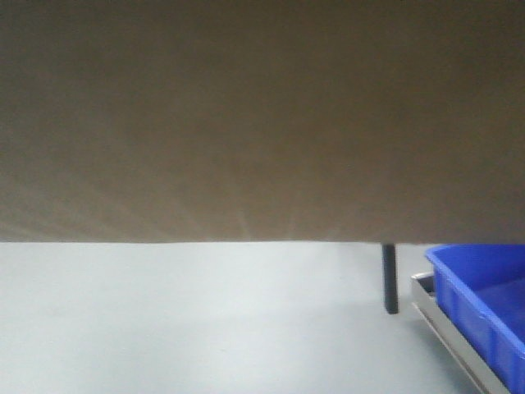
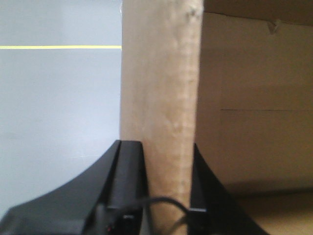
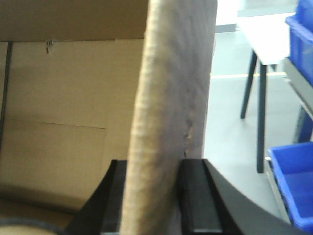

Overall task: Grab box from left shelf to table start
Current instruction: 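Hold the box with both grippers while the base turns away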

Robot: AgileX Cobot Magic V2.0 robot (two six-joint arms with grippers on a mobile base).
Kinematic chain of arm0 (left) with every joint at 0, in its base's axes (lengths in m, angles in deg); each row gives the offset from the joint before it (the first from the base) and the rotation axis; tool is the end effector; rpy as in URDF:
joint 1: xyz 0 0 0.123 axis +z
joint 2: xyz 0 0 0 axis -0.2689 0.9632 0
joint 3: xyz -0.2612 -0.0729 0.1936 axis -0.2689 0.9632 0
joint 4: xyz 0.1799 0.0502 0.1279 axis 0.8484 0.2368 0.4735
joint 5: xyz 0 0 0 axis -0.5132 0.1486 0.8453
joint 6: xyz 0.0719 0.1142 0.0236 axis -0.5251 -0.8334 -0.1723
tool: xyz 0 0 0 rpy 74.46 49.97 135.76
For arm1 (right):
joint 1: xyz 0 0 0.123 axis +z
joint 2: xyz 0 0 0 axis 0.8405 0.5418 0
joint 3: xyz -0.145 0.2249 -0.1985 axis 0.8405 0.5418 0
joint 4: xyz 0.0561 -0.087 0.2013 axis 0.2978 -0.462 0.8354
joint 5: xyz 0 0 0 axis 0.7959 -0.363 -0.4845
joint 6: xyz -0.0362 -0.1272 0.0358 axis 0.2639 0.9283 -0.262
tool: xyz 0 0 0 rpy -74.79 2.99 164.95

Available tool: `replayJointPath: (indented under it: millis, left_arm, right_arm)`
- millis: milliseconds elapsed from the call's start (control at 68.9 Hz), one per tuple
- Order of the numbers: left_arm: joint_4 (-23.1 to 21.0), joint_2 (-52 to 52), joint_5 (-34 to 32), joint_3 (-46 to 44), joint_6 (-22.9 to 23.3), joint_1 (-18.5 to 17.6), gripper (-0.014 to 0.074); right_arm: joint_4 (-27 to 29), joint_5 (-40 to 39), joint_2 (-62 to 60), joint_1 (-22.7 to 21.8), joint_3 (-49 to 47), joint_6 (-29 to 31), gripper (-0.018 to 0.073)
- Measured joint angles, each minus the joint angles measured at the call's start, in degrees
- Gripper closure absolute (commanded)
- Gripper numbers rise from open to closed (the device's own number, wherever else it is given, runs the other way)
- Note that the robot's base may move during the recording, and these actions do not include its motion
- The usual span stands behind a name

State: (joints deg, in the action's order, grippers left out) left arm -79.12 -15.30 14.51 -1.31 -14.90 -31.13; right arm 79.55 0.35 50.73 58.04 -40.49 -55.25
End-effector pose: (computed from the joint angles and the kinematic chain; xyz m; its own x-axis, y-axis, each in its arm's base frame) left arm -0.0388 -0.0007 0.3831 -0.2645 -0.0724 -0.9617 0.3084 0.9385 -0.1555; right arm -0.0546 0.0337 0.3658 -0.1762 0.1440 -0.9738 -0.2394 0.9533 0.1843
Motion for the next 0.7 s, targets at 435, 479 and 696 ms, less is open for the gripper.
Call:
replayJointPath:
  millis: [435, 479, 696]
  left_arm:
    - [-0.05, 0.0, 0.0, 0.0, 0.0, 0.0, 0.0688]
    - [-0.05, 0.1, 0.0, 0.0, 0.0, 0.0, 0.0688]
    - [-0.05, 0.1, 0.0, 0.0, 0.0, 0.0, 0.0688]
  right_arm:
    - [0.0, 0.0, -0.02, 0.0, 0.0, 0.0, 0.051]
    - [0.0, 0.0, -0.02, 0.0, 0.0, 0.0, 0.051]
    - [0.0, 0.0, -0.02, 0.0, 0.0, 0.0, 0.051]
